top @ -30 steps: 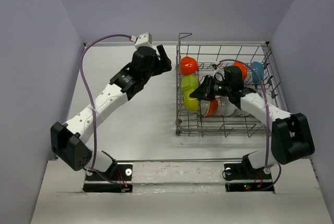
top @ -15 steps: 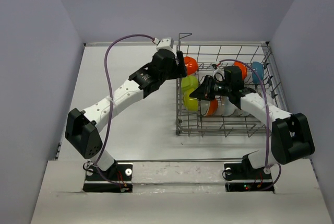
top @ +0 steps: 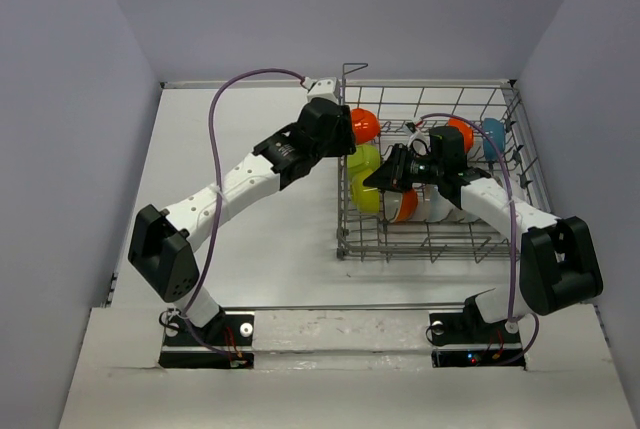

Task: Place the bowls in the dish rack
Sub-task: Turn the bowl upside down over the dish rack.

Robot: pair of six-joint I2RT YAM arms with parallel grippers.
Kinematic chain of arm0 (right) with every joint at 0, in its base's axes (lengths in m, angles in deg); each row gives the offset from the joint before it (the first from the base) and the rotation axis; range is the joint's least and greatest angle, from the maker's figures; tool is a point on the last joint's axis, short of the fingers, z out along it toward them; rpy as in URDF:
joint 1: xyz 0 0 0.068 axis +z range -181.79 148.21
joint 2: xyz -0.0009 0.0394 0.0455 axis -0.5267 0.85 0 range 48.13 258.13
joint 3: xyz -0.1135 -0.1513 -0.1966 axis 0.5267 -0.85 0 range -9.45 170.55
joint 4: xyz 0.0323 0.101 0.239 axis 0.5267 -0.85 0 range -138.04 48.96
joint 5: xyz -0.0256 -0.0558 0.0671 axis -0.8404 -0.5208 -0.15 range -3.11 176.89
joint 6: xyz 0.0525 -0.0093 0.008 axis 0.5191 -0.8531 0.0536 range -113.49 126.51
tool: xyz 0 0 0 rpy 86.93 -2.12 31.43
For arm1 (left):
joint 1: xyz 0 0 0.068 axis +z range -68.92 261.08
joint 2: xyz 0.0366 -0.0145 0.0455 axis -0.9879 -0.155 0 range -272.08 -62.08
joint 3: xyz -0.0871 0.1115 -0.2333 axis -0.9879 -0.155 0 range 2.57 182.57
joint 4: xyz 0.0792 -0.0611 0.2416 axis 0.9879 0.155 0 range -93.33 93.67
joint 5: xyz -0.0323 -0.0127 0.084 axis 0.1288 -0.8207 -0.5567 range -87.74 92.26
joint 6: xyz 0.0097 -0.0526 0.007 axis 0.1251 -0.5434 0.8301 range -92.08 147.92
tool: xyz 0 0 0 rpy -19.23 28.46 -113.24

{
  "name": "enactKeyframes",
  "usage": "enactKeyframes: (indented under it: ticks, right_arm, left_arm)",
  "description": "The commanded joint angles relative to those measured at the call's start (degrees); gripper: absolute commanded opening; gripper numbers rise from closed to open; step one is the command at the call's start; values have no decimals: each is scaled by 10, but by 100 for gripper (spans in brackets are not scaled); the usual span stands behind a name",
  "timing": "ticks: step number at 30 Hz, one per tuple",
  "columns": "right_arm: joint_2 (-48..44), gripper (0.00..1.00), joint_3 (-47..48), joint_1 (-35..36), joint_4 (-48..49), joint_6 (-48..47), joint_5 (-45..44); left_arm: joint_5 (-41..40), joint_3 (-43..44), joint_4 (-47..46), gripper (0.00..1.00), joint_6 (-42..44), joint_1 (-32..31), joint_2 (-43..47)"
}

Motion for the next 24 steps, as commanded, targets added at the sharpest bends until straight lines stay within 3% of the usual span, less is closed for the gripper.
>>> enactKeyframes:
  ticks: [1,10,24]
  right_arm:
    - [17,22,-27,-10,-71,-58,-127]
    - [20,22,-28,-10,-71,-60,-130]
    - [26,22,-28,-10,-71,-62,-136]
  left_arm:
    - [-5,25,2,56,13,-12,4]
    - [-3,9,11,55,14,-24,12]
    - [-8,-7,27,44,12,-31,25]
